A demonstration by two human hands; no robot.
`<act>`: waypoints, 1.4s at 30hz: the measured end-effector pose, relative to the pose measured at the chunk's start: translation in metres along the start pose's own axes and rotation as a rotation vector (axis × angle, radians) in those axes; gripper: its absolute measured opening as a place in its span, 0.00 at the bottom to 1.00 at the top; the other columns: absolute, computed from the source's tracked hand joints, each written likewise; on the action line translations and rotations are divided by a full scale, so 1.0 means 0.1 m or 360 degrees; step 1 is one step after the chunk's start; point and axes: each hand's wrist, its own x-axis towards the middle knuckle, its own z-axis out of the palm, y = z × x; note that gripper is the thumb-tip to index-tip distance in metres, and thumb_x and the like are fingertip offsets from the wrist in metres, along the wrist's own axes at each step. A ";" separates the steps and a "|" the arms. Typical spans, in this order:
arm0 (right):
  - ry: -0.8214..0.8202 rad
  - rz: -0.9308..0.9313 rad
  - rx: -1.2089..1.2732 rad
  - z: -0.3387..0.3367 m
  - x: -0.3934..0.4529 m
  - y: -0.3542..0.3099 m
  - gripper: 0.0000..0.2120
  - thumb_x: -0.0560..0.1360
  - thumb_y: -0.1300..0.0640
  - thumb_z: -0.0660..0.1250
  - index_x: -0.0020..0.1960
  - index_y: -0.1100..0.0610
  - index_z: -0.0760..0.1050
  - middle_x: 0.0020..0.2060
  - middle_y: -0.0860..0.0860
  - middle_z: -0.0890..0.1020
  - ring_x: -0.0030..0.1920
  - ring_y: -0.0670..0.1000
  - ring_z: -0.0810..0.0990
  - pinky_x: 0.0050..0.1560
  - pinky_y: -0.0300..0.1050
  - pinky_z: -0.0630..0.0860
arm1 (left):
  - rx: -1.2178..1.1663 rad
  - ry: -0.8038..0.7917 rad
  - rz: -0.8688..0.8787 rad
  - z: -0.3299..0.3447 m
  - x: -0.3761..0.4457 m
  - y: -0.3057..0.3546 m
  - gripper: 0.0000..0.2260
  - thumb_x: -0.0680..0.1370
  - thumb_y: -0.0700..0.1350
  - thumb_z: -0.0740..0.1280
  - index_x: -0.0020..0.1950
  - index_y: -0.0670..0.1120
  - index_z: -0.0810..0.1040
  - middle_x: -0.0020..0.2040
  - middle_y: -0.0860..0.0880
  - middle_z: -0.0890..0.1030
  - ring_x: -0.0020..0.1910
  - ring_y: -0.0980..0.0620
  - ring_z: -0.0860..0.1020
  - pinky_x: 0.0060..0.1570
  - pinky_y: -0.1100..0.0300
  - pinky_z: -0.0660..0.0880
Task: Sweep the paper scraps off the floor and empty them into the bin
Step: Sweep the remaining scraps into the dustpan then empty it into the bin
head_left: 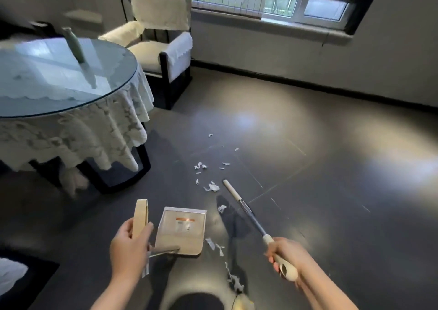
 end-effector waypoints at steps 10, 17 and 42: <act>-0.0097 -0.0103 -0.0348 -0.12 0.92 -1.46 0.08 0.64 0.73 0.61 0.34 0.62 0.73 0.19 0.55 0.71 0.15 0.50 0.69 0.19 0.32 0.64 | -0.0052 0.0216 -0.0118 0.83 0.60 0.50 0.04 0.76 0.40 0.70 0.48 0.47 0.79 0.33 0.43 0.80 0.31 0.42 0.77 0.37 0.52 0.75; -0.0038 -0.0092 -0.0211 0.18 1.60 -2.35 0.07 0.64 0.73 0.63 0.34 0.63 0.74 0.21 0.56 0.73 0.16 0.48 0.69 0.19 0.32 0.64 | -0.0041 0.0133 -0.0241 1.20 1.57 0.68 0.06 0.74 0.39 0.72 0.48 0.47 0.80 0.38 0.44 0.82 0.36 0.42 0.79 0.37 0.48 0.78; -0.0286 -0.0163 -0.0928 0.21 5.07 -5.69 0.08 0.75 0.70 0.61 0.54 0.66 0.70 0.39 0.63 0.76 0.17 0.48 0.75 0.16 0.31 0.66 | 0.0023 0.0881 -0.0663 3.34 2.78 1.43 0.04 0.77 0.42 0.70 0.51 0.48 0.79 0.31 0.40 0.80 0.35 0.40 0.80 0.45 0.44 0.78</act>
